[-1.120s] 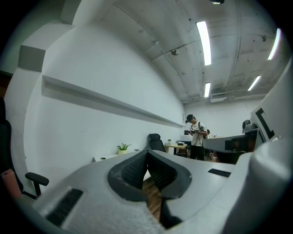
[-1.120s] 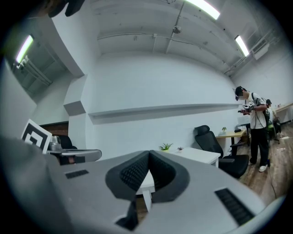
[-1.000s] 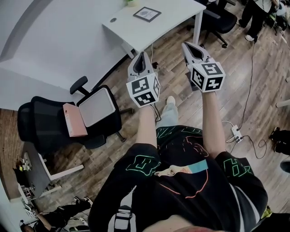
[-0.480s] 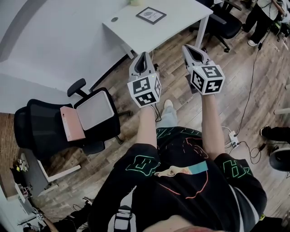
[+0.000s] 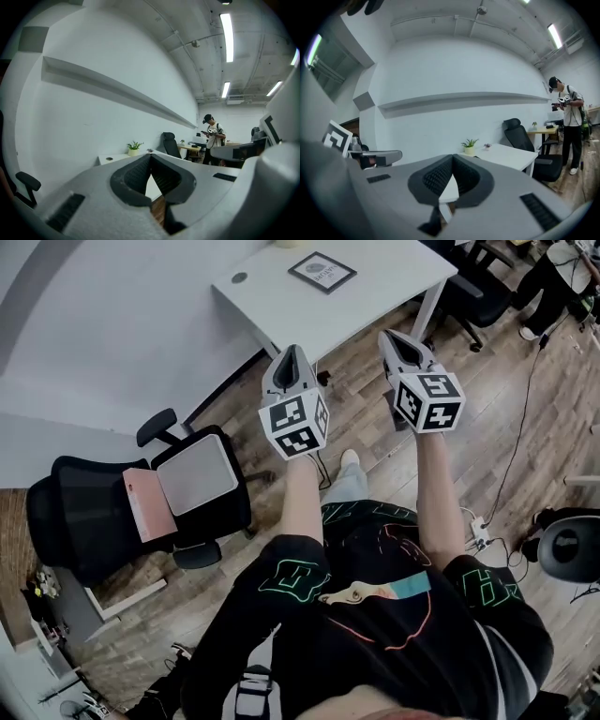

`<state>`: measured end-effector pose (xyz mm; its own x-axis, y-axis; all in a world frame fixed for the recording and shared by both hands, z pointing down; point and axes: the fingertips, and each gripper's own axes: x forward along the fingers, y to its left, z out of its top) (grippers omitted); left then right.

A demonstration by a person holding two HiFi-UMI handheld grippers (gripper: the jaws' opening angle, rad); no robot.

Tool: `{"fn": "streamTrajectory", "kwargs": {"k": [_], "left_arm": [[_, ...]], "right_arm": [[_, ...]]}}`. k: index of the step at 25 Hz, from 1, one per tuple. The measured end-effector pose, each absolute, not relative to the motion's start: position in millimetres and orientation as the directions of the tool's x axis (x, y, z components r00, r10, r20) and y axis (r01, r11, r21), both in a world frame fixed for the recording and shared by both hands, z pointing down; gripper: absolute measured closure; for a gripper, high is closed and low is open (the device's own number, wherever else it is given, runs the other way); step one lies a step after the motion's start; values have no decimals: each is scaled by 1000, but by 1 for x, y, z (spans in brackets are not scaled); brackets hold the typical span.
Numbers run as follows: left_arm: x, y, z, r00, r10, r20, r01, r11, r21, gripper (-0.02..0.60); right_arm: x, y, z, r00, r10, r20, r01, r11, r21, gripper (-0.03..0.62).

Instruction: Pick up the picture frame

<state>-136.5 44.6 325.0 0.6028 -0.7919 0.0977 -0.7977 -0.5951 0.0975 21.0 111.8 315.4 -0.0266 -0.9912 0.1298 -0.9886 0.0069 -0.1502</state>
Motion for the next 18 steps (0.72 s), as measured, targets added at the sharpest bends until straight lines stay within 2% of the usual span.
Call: {"fn": "streamTrajectory", "kwargs": {"k": [8,18], "left_arm": [[-139,-28,350,573,-811,116,-814,-547,197,577],[-132,-100,357,565,-817,112,-812,-527,251,577]], "right_arm": [[21,39,325,-49,-977,206,-996,33,-77,589],[29,-34,319,-27,-971,238,-1000,23,-21,589]]}}
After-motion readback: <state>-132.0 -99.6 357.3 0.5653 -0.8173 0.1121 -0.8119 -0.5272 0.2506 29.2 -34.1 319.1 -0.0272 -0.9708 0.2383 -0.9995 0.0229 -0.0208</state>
